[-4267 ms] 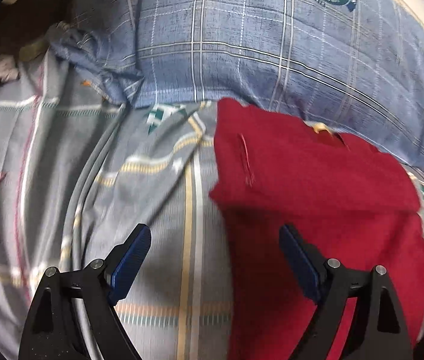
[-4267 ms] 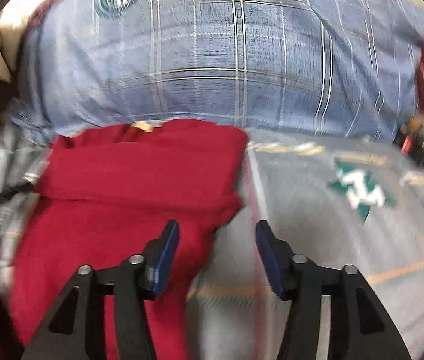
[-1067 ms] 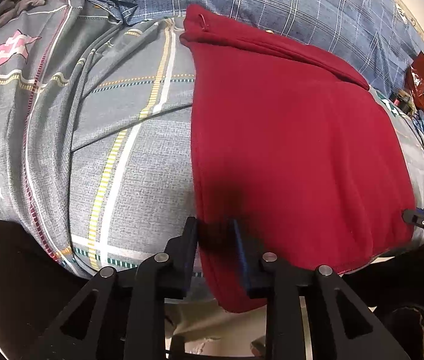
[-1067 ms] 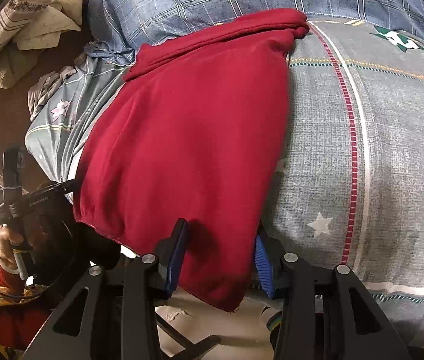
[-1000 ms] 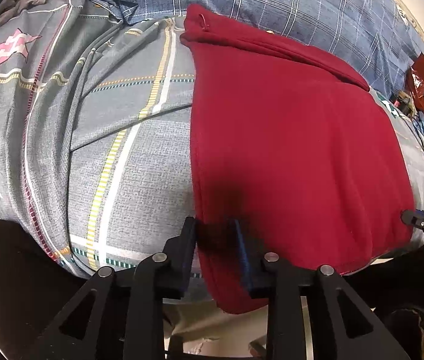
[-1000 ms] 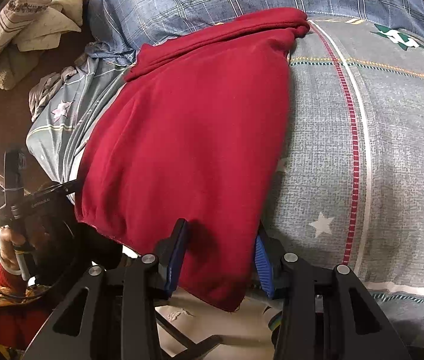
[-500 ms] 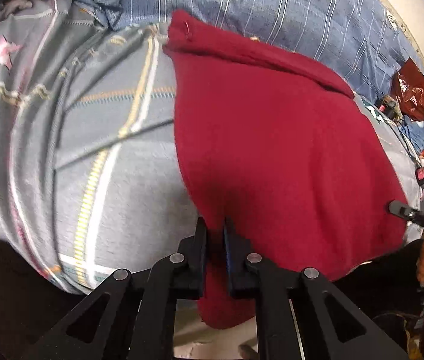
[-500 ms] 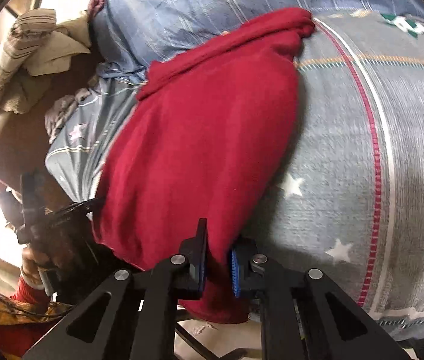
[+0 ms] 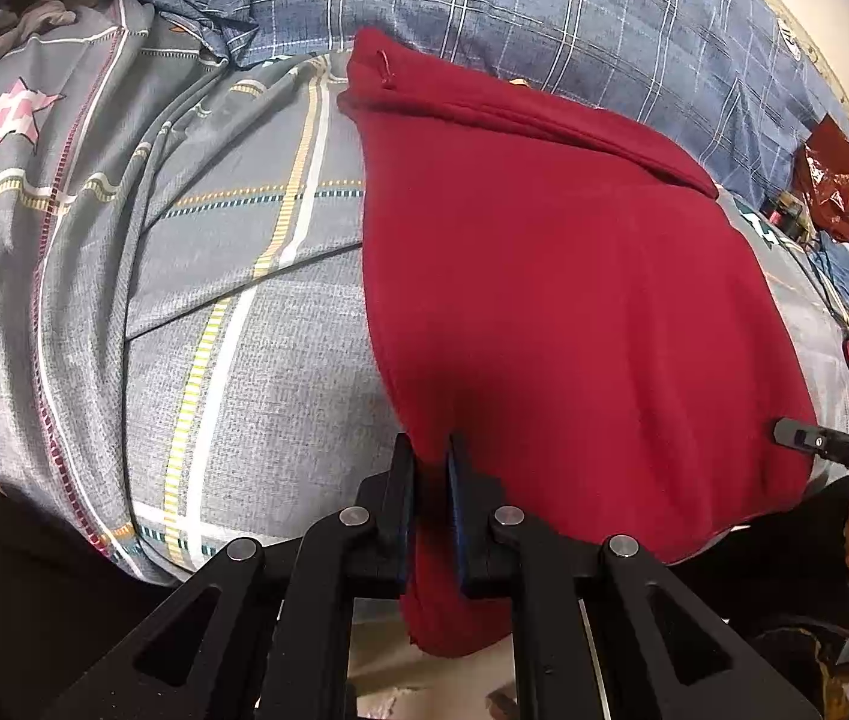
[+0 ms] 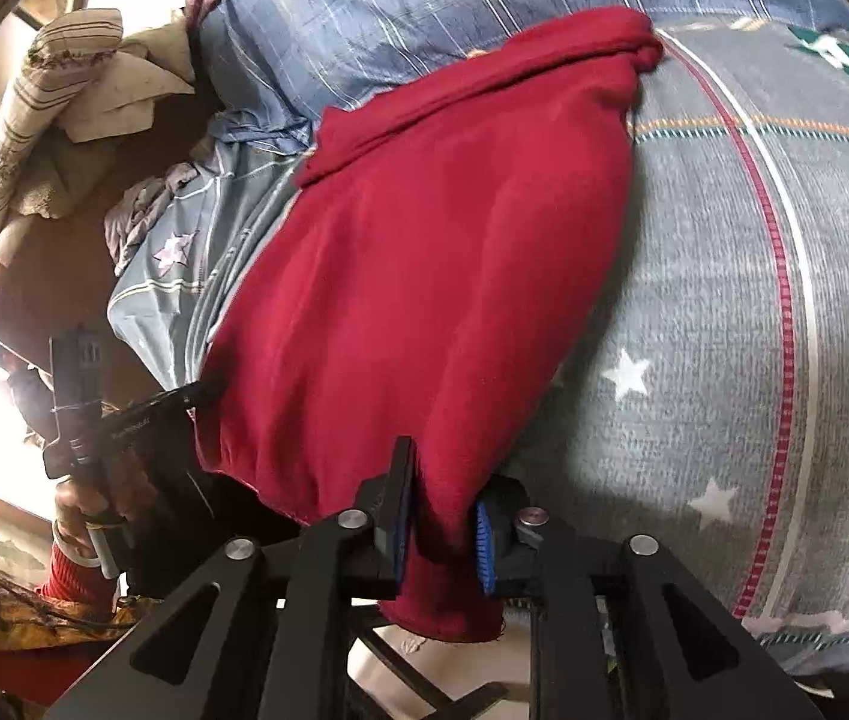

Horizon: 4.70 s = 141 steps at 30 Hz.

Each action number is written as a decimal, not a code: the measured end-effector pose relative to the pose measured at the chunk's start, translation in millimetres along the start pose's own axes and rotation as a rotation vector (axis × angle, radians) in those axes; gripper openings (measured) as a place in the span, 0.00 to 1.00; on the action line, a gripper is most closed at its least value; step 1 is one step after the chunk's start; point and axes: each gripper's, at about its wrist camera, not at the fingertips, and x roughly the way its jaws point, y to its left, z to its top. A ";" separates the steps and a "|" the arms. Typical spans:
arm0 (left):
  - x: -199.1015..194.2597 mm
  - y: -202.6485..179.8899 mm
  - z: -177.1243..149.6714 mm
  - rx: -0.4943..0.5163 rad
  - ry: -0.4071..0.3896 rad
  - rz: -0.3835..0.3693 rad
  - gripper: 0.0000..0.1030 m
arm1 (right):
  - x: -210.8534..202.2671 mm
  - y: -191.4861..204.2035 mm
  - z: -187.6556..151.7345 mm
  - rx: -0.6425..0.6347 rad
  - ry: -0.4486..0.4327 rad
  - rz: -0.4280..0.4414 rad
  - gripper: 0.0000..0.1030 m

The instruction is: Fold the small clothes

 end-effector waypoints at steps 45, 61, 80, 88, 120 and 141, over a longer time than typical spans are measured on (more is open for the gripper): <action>51.7 12.8 247.0 -0.037 -0.162 -0.097 0.08 | -20.3 -1.6 219.0 0.045 -0.386 0.164 0.12; 105.7 60.9 296.0 -0.152 -0.221 -0.058 0.62 | 1.4 -80.0 271.0 0.230 -0.463 -0.007 0.64; 193.7 74.0 297.4 -0.228 -0.069 0.023 0.66 | 72.2 -118.7 295.8 0.230 -0.287 -0.375 0.60; 118.6 90.0 235.0 -0.232 -0.129 0.062 0.65 | 46.9 -13.9 260.0 -0.022 -0.280 -0.216 0.68; 136.2 93.1 206.0 -0.225 -0.100 0.135 0.65 | 298.2 171.1 323.1 -0.488 -0.001 -0.525 0.36; 126.7 105.1 202.8 -0.289 -0.105 0.134 0.65 | 246.7 179.3 305.2 -0.342 0.036 -0.380 0.76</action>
